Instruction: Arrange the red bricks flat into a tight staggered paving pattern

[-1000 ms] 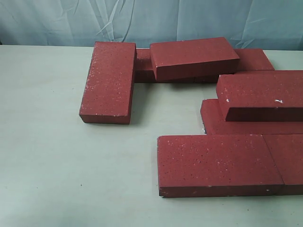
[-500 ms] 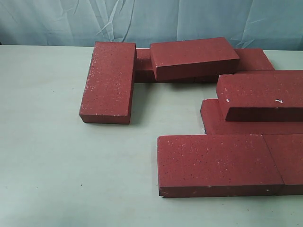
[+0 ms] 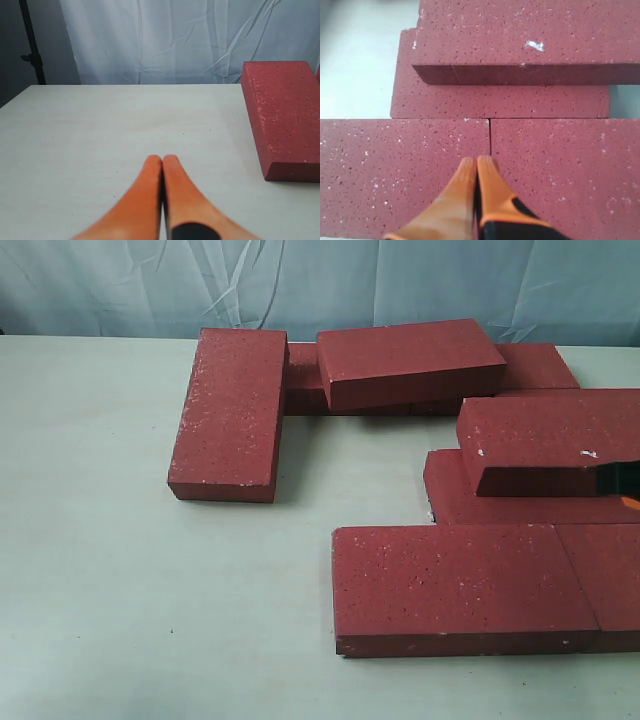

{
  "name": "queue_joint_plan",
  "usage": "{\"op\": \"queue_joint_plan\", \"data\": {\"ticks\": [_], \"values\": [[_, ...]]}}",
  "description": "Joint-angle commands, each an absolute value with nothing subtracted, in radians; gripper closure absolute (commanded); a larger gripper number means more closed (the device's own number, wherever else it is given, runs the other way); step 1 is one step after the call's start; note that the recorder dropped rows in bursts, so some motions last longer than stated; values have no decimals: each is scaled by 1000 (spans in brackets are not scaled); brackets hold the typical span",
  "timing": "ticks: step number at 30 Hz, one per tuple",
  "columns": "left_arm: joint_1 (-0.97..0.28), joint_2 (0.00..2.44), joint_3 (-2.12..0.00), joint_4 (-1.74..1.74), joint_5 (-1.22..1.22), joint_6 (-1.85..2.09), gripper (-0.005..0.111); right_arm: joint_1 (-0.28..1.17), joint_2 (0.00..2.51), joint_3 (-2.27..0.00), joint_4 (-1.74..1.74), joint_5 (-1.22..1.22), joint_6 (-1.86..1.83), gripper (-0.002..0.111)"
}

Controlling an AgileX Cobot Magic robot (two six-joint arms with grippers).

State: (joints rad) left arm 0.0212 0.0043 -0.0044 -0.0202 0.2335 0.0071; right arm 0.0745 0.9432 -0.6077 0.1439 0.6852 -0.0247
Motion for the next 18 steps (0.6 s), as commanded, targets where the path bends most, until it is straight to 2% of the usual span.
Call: {"op": "queue_joint_plan", "data": {"ticks": [1,18], "values": [[18,0,0,-21,233,7,107,71,958,-615,145,674,-26,109],[18,0,0,-21,221,7,107,71,958,-613,147,669,-27,109]]}}
